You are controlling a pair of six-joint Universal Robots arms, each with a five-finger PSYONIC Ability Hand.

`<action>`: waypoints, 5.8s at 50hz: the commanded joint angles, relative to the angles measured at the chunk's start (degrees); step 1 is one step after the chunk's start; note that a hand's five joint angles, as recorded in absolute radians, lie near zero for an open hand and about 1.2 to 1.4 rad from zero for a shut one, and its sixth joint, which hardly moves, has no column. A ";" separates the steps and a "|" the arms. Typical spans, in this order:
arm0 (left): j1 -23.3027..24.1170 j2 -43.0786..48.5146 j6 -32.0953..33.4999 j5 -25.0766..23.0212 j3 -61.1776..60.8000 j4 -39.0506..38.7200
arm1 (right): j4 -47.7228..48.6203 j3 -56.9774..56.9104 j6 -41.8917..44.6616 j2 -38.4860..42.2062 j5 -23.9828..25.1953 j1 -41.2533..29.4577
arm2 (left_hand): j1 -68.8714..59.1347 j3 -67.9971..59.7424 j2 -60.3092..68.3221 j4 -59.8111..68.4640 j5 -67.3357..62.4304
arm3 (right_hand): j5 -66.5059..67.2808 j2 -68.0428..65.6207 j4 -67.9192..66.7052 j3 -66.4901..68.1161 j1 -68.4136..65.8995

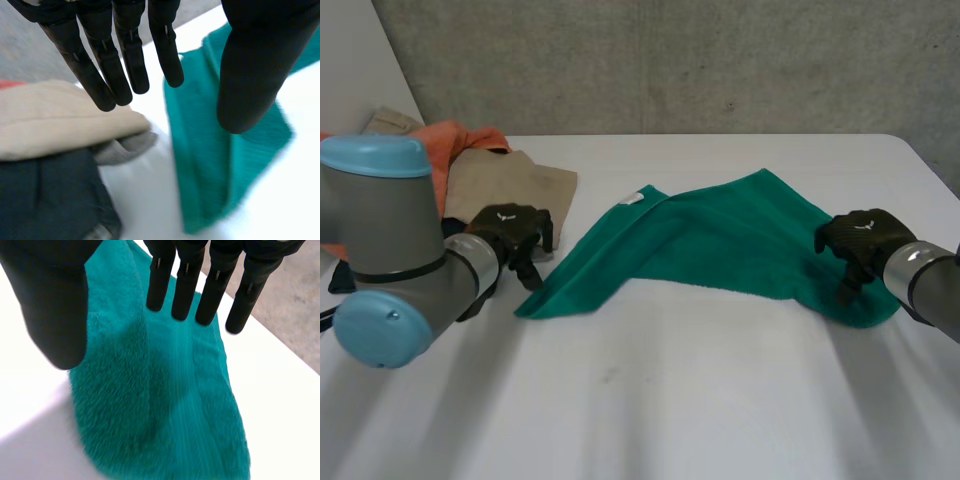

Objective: Fold the laundry.

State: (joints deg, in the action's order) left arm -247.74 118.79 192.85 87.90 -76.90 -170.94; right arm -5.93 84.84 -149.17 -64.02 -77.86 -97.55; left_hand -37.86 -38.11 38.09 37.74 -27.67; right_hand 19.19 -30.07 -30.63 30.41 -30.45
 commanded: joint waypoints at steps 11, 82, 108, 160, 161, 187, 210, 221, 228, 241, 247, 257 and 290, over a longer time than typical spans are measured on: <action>0.42 11.10 -2.83 -3.28 7.98 6.31 | 7.42 10.78 -2.88 -2.78 2.01 4.30 | 4.60 4.84 -4.83 -4.48 4.41 | -4.05 4.92 5.48 -5.27 5.30; 5.95 17.18 -1.69 12.03 37.25 12.55 | -23.34 14.04 10.66 -4.79 18.45 7.82 | -42.14 -41.89 41.91 42.26 -42.33 | 50.81 -49.93 -49.37 49.59 -49.55; 8.50 3.82 -3.53 7.81 34.80 13.26 | 8.56 9.12 -6.84 0.38 0.79 4.39 | -42.14 -41.89 41.91 42.26 -42.33 | -9.77 10.65 11.21 -10.99 11.03; 12.63 -8.91 2.18 2.19 38.43 15.02 | -19.91 -13.52 -14.12 -2.55 7.73 -4.30 | -42.14 -41.89 41.91 42.26 -42.33 | -19.19 20.07 20.63 -20.41 20.45; 12.72 -9.97 2.62 1.92 37.36 15.02 | -19.82 -15.30 -14.39 -0.86 7.64 -5.01 | -42.14 -41.89 41.91 42.26 -42.33 | -19.19 20.07 20.63 -20.41 20.45; 3.59 -12.19 5.96 -0.72 37.24 6.50 | -5.17 -54.06 -22.40 20.71 -5.45 -7.49 | -42.14 -41.89 41.91 42.26 -42.33 | 50.81 -49.93 -49.37 49.59 -49.55; 0.24 3.29 6.05 3.59 28.41 -5.19 | -1.19 -32.04 -13.70 8.74 7.64 0.78 | -42.14 -41.89 41.91 42.26 -42.33 | 50.81 -49.93 -49.37 49.59 -49.55; -0.11 9.27 9.39 0.87 11.25 -12.14 | 2.24 -12.68 -3.40 14.18 8.61 1.31 | -42.14 -41.89 41.91 42.26 -42.33 | 32.49 -31.61 -31.05 31.27 -31.23; -0.81 7.42 10.18 -0.89 9.23 -11.26 | 1.63 -13.38 -6.91 14.89 4.84 3.94 | -42.14 -41.89 41.91 42.26 -42.33 | 18.33 -17.45 -16.89 17.11 -17.07; -0.64 5.31 10.36 -0.45 7.03 -7.05 | -4.17 -13.73 -8.42 12.69 3.33 6.67 | -42.14 -41.89 41.91 42.26 -42.33 | 50.81 -49.93 -49.37 49.59 -49.55; -0.20 2.85 12.46 1.65 3.26 1.65 | -14.87 -11.89 0.26 7.60 5.61 9.04 | -42.14 -41.89 41.91 42.26 -42.33 | 50.81 -49.93 -49.37 49.59 -49.55; 2.43 -1.98 19.23 4.20 -5.89 19.93 | -51.27 -0.21 41.83 -2.25 2.99 17.13 | -42.14 -41.89 41.91 42.26 -42.33 | 50.81 -49.93 -49.37 49.59 -49.55; 1.03 8.65 14.49 5.44 54.14 -16.53 | 13.59 -40.27 -11.74 1.61 2.10 10.28 | -42.14 -41.89 41.91 42.26 -42.33 | 50.81 -49.93 -49.37 49.59 -49.55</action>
State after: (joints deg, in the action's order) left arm -246.28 128.22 211.11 94.18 -24.99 -180.41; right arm -0.70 45.10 -149.59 -60.97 -75.86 -87.77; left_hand -67.30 -68.25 68.72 68.62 -56.52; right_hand 58.27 -67.57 -68.41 68.01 -65.69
